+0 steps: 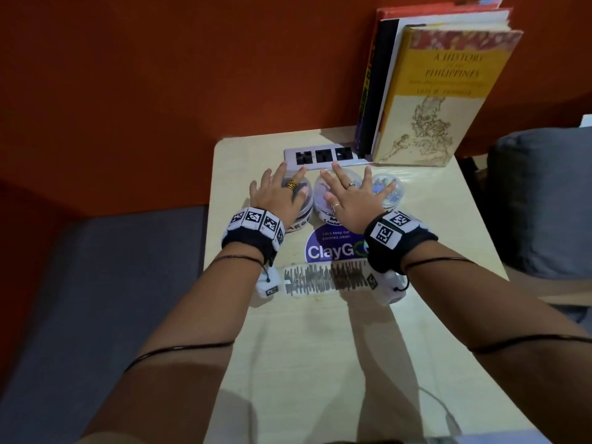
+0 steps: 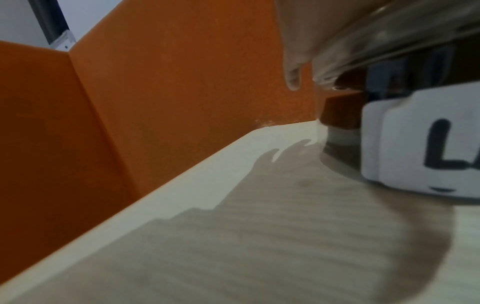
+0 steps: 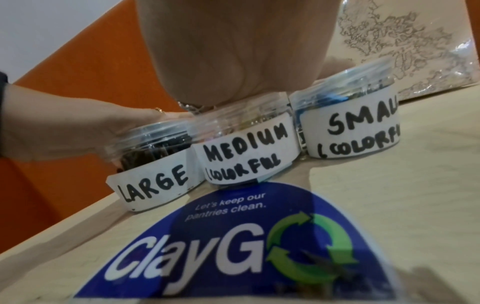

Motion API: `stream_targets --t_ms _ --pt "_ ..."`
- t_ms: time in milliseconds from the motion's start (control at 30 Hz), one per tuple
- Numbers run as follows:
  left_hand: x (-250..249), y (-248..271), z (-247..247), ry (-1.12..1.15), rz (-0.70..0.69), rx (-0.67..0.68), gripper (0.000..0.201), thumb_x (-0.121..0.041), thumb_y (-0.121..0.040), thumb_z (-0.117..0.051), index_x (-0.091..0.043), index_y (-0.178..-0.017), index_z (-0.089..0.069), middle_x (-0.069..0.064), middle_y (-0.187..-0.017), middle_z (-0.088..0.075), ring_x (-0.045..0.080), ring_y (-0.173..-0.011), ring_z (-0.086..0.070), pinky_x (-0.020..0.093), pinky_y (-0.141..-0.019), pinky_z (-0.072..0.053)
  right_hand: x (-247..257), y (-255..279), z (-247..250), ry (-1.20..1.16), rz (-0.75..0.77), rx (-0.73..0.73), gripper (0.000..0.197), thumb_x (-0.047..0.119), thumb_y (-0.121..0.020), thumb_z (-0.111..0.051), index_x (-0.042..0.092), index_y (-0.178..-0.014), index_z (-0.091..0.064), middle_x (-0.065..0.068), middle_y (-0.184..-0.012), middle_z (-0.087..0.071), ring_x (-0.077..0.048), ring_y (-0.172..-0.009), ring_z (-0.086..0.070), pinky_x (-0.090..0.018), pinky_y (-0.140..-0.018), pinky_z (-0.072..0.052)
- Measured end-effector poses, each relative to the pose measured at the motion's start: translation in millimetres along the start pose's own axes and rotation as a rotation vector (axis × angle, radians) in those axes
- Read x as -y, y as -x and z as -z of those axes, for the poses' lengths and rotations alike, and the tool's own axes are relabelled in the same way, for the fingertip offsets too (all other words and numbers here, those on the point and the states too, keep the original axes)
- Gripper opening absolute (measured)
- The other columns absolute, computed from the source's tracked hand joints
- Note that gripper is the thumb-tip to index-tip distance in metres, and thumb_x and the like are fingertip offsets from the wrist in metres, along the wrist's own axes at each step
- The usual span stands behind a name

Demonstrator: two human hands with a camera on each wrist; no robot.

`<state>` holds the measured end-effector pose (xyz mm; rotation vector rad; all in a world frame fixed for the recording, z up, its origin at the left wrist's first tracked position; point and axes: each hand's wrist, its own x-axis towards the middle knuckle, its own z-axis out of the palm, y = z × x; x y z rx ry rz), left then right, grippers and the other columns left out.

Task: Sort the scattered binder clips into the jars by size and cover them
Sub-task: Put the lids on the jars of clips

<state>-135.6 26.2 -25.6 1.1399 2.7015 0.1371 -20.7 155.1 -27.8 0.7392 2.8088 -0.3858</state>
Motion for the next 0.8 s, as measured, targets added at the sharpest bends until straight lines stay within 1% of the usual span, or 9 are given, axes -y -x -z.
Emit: stream_targets --t_ms 100,200,267,333,467,600,667,733,800 --pt "7.0 -4.6 1.8 -0.010 -0.075 0.059 0.049 -0.051 -0.097 -0.018 -0.047 -0.145 -0.007 -0.005 -0.160 -0.003 0.026 -0.147 -0.006 0.051 -0.118 -0.008 -2.6 0.2 -0.1 -0.009 0.012 0.000 0.050 0.047 -0.096 -0.015 0.044 -0.142 0.006 0.018 -0.155 0.011 -0.044 -0.140 0.011 -0.082 -0.093 0.002" --pt "12.0 -6.1 2.7 -0.038 -0.170 0.043 0.049 -0.050 -0.097 -0.022 -0.045 -0.146 -0.011 -0.005 -0.160 -0.006 0.025 -0.147 -0.008 0.049 -0.118 -0.009 -2.8 0.7 0.9 -0.020 0.024 0.015 0.049 0.047 -0.097 -0.014 0.044 -0.142 0.005 0.018 -0.155 0.012 -0.043 -0.140 0.013 -0.082 -0.092 0.003" --pt "13.9 -6.0 2.0 -0.060 -0.196 0.029 0.051 -0.051 -0.097 -0.023 -0.044 -0.146 -0.011 -0.005 -0.160 -0.005 0.024 -0.147 -0.008 0.049 -0.118 -0.009 -3.3 1.4 1.9 -0.024 0.031 0.021 0.050 0.047 -0.097 -0.014 0.044 -0.142 0.006 0.018 -0.155 0.012 -0.042 -0.140 0.014 -0.082 -0.092 0.004" --pt "14.7 -5.6 1.8 -0.079 -0.194 0.035 0.054 -0.056 -0.095 -0.023 -0.045 -0.146 -0.008 -0.006 -0.160 -0.001 0.024 -0.148 -0.003 0.051 -0.118 -0.007 -3.8 0.7 1.0 -0.018 0.030 0.016 0.050 0.047 -0.096 -0.014 0.044 -0.142 0.006 0.018 -0.155 0.013 -0.042 -0.140 0.015 -0.082 -0.092 0.004" --pt "12.9 -5.3 9.1 -0.115 -0.187 0.128 0.065 -0.071 -0.087 -0.019 -0.048 -0.145 0.000 -0.009 -0.158 0.013 0.022 -0.147 0.011 0.060 -0.114 0.004 -0.8 1.6 0.7 -0.010 0.016 0.019 0.049 0.048 -0.096 -0.014 0.046 -0.141 0.006 0.019 -0.154 0.013 -0.041 -0.140 0.015 -0.083 -0.092 0.002" --pt "2.1 -3.3 13.2 -0.123 -0.136 0.217 0.063 -0.067 -0.090 -0.022 -0.049 -0.144 0.004 -0.010 -0.156 0.023 0.022 -0.144 0.022 0.063 -0.109 0.012 0.8 3.2 6.8 -0.017 0.004 0.073 0.049 0.049 -0.096 -0.014 0.045 -0.141 0.007 0.020 -0.153 0.016 -0.039 -0.140 0.018 -0.083 -0.093 0.000" --pt "-1.2 0.5 19.4 -0.120 -0.128 0.223 0.064 -0.066 -0.091 -0.023 -0.047 -0.145 0.006 -0.010 -0.155 0.025 0.024 -0.144 0.024 0.062 -0.109 0.014 1.4 5.1 11.0 -0.008 -0.011 0.130 0.050 0.049 -0.096 -0.014 0.044 -0.141 0.009 0.019 -0.153 0.018 -0.039 -0.140 0.019 -0.083 -0.094 -0.001" --pt "-0.8 3.1 28.4 -0.088 -0.113 0.196 0.068 -0.064 -0.091 -0.023 -0.042 -0.145 0.013 -0.009 -0.153 0.029 0.028 -0.143 0.025 0.061 -0.109 0.015 3.7 5.2 22.7 -0.005 -0.022 0.167 0.052 0.052 -0.095 -0.012 0.043 -0.140 0.012 0.017 -0.153 0.020 -0.040 -0.139 0.021 -0.081 -0.096 0.000" --pt "-1.3 17.2 26.9 -0.009 -0.116 0.117 0.073 -0.065 -0.091 -0.023 -0.040 -0.140 0.025 -0.008 -0.147 0.039 0.030 -0.141 0.030 0.060 -0.109 0.017 2.1 10.9 25.8 -0.043 0.008 0.117 0.055 0.056 -0.093 -0.011 0.043 -0.139 0.016 0.012 -0.153 0.022 -0.042 -0.137 0.023 -0.075 -0.101 0.006"
